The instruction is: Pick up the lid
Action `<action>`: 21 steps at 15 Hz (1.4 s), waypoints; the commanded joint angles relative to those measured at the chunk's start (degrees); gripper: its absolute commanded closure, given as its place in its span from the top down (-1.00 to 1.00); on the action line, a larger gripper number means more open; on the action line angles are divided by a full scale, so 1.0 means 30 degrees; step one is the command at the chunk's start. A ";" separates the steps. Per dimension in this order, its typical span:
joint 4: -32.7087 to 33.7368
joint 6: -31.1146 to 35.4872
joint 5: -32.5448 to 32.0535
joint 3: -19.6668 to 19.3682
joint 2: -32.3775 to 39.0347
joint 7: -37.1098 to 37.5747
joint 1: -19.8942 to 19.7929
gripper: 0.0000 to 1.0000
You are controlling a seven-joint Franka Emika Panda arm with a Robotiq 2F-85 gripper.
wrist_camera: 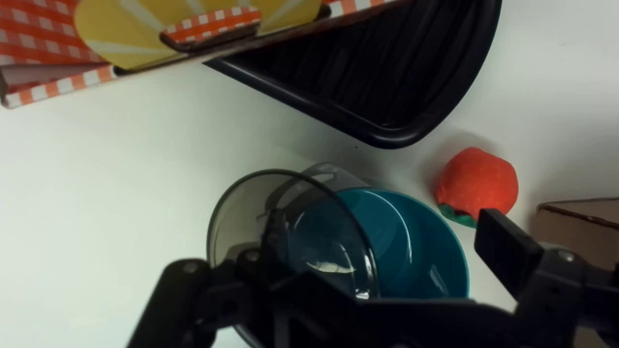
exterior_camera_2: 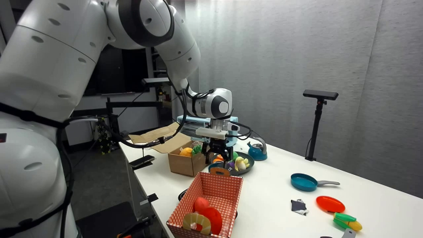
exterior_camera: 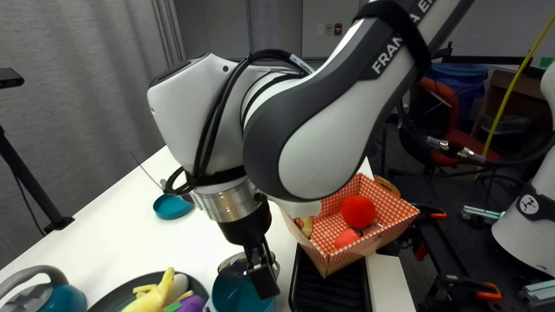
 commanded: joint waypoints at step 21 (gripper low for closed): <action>0.2544 0.0232 -0.1009 -0.0988 0.2314 -0.1989 0.0183 0.71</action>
